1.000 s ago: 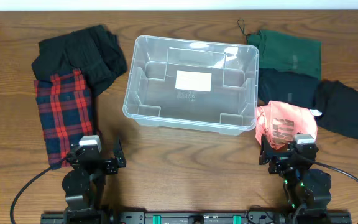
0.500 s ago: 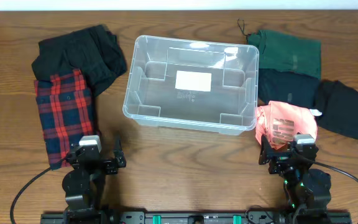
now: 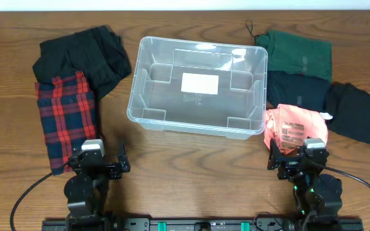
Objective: Pack container
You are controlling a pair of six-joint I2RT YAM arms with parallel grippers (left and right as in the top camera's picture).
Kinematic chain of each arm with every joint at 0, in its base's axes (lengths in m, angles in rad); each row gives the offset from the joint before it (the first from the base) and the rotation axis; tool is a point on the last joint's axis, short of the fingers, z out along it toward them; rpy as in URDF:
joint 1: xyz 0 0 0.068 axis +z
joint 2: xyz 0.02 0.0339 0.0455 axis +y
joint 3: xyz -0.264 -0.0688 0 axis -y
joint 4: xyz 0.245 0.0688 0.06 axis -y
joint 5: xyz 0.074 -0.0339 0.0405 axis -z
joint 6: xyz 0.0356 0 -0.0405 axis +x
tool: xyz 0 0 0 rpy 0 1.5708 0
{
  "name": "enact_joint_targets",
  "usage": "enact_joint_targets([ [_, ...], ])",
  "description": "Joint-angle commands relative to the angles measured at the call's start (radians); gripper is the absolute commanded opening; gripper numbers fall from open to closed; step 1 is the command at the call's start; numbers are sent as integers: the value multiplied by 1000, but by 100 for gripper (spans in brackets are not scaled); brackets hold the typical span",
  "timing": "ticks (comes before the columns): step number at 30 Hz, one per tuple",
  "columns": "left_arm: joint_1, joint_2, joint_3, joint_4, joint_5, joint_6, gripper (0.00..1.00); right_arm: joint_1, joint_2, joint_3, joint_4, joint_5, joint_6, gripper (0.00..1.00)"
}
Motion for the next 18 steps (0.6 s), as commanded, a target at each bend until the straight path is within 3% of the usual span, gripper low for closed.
enact_joint_targets([
  [1,-2,-6,-19,-20,31,-2,98,-6,-6,-3,2,-6,5,99],
  [18,-2,92,-19,-16,58,-1,98,-6,-6,-3,2,-6,5,99],
])
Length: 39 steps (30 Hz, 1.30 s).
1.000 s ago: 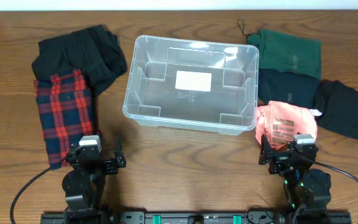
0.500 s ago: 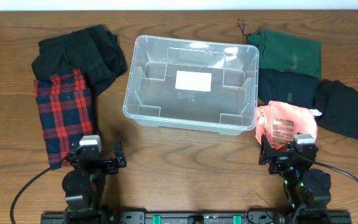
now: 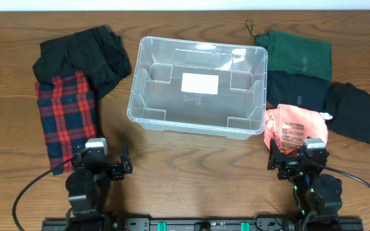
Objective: Pack container
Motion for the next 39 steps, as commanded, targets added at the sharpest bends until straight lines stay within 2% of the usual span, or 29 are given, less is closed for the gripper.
enact_joint_targets([
  [1,-2,10,-19,-5,22,-1,98,-6,-6,-3,2,-6,5,99],
  [5,-2,10,-16,5,23,-3,98,-6,-6,-3,2,-6,5,99],
  [8,-2,12,24,19,23,-75,98,-6,-6,-3,2,-6,5,99],
  [12,-2,79,175,-4,22,-187,98,-6,-6,-3,2,-6,5,99],
  [16,-2,272,402,-116,9,-197,98,-6,-6,-3,2,-6,5,99],
  [22,-1,679,801,-311,7,-198,98,-6,-6,-3,2,-6,5,99],
  [25,-1,816,949,-378,19,-195,98,-6,-6,-3,2,-6,5,99],
  [27,9,880,1014,-407,13,-152,98,-6,-6,-3,2,-6,5,99],
  [33,200,1023,1120,-490,27,-163,98,-6,-6,-3,2,-6,5,99],
  [39,541,1173,1125,-498,225,-100,98,-6,-6,-3,2,-6,5,99],
])
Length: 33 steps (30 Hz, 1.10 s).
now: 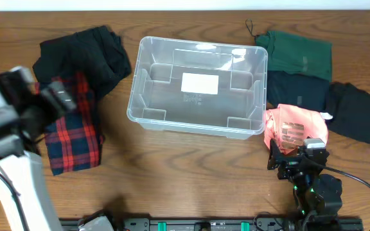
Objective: Pack container
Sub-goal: 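Reach the left gripper to the plaid shirt and grasp its edge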
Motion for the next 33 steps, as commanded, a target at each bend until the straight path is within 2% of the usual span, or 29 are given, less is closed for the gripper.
enact_joint_targets([
  [1,166,87,15,-9,147,78,98,-6,-6,-3,1,-6,5,99],
  [6,344,231,15,-15,251,235,98,-6,-6,-3,1,-6,5,99],
  [9,385,313,15,1,344,334,98,-6,-6,-3,1,-6,5,99],
  [11,394,370,15,13,343,363,98,-6,-6,-3,1,-6,5,99],
  [25,397,660,15,186,432,407,98,-6,-6,-3,1,-6,5,99],
  [33,378,769,15,217,462,414,99,-6,-6,-3,1,-6,5,99],
])
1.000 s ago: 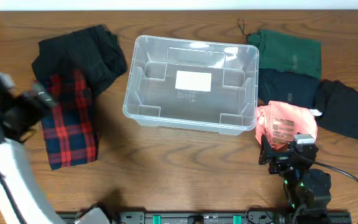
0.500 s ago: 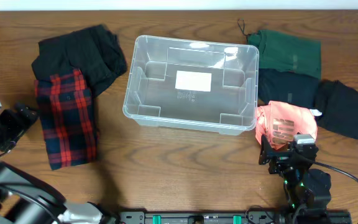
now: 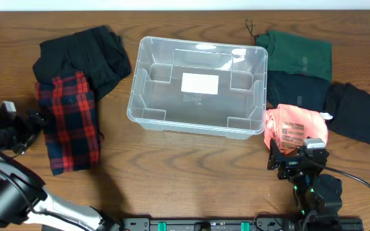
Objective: Pack container
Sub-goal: 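Reach the left gripper to the plaid shirt and grasp its edge, then lift the plaid shirt with the left gripper and carry it into the bin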
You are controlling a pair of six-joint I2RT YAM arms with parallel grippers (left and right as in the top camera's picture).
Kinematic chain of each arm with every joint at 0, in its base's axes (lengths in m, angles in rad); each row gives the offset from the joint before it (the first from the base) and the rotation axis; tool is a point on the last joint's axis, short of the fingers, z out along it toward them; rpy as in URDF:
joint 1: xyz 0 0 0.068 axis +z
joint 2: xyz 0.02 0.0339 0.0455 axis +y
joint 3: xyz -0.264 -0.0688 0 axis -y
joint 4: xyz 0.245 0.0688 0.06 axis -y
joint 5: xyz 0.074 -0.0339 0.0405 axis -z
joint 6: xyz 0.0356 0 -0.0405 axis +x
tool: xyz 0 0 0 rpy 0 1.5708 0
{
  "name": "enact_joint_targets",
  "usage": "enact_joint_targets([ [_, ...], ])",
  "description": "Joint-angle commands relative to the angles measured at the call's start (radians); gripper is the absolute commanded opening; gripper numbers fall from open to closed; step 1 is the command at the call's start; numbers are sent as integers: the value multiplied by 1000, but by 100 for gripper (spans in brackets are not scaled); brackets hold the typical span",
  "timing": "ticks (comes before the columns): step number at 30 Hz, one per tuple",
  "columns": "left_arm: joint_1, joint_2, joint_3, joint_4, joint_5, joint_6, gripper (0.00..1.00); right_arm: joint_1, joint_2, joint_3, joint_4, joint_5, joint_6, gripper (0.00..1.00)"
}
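Note:
A clear plastic container [image 3: 137,96] stands empty in the middle of the table, a white label on its floor. Left of it lie a red-and-navy plaid cloth [image 3: 69,122] and a black garment [image 3: 85,54]. Right of it lie a green garment [image 3: 297,54], a dark navy one [image 3: 294,90], a black one [image 3: 358,112] and a coral printed shirt [image 3: 294,128]. My left gripper [image 3: 29,131] is low at the plaid cloth's left edge, its fingers spread and holding nothing. My right gripper [image 3: 273,157] is parked by the coral shirt's near edge, fingers together.
The left arm [image 3: 8,192] stretches from the front edge up the table's left side. The right arm's base [image 3: 317,189] sits at the front right. Bare wood lies in front of the container. A black cord [image 3: 250,27] lies by the green garment.
The left arm was raised and blurred over the plaid cloth's upper left. It now reaches low along the table's left side, with its gripper beside the cloth's left edge. No cloth has shifted.
Both arms were parked at the front edge, with the container empty. The left gripper then turned slightly at its parked place. Later the left arm stood high over the left clothes, and now it is low beside the plaid cloth. The right arm has stayed parked.

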Motion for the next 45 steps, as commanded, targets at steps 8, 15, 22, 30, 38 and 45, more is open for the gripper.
enact_joint_targets([
  [8,-27,80,14,13,129,80,85,-6,-6,-3,2,-6,5,99],
  [15,-77,85,3,6,126,105,74,-6,-5,-3,2,-6,5,99],
  [22,-97,85,-12,-38,127,189,43,-6,-5,-3,2,-6,5,99],
  [30,-96,51,10,-156,217,124,6,-6,-5,-3,2,-6,5,99],
  [38,-117,-224,28,-281,402,124,6,-6,-5,-3,2,-6,5,99],
  [45,-223,-590,28,-215,534,50,6,-6,-5,-3,2,-6,5,99],
])
